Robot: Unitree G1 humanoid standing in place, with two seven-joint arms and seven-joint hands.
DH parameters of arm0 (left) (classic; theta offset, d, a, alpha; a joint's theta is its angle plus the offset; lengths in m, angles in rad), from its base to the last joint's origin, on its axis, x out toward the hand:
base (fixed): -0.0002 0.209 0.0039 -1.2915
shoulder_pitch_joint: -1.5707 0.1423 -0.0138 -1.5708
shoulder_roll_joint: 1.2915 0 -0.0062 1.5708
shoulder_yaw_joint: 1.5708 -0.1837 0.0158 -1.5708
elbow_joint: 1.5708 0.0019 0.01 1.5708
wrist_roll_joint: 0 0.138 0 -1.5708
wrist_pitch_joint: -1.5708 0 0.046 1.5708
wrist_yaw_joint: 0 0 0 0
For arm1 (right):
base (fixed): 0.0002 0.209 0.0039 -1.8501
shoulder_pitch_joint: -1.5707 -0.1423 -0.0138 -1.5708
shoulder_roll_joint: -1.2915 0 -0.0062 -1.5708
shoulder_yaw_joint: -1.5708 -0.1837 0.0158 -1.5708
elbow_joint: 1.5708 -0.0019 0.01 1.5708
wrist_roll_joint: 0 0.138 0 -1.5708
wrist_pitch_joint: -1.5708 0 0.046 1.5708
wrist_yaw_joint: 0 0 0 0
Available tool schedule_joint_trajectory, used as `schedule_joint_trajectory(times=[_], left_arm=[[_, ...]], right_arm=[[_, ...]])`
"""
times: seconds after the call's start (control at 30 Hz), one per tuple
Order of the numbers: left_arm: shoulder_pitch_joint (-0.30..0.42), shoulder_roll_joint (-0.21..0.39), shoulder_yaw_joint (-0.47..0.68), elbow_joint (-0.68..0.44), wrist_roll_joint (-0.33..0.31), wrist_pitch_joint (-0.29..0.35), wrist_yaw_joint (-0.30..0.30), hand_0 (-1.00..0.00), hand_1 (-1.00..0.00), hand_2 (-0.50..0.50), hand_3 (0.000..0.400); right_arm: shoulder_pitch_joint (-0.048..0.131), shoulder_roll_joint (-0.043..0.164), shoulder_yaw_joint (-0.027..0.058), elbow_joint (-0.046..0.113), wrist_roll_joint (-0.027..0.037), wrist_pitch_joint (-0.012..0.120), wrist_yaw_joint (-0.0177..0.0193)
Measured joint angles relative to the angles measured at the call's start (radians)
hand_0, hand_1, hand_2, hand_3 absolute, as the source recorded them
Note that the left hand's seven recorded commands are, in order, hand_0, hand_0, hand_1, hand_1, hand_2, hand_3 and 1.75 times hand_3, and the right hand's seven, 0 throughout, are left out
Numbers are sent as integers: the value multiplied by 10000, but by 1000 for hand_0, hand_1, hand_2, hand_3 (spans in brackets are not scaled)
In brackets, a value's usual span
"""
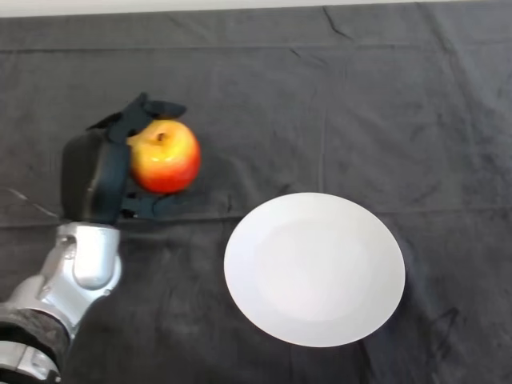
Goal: Move the apple to the plate
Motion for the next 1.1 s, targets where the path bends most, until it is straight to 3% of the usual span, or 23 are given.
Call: schedule_joint_trajectory(times=[0.3, 1.1], left_arm=[[0, -421, -587, -14, 511, -11, 412, -1000, -1000, 0, 400], [-20, -986, -2969, -13, 606, -197, 581, -1000, -1000, 0, 400]], right_arm=[[0, -1, 0, 0, 0, 0, 0], [0, -1, -1, 0, 0, 0, 0]])
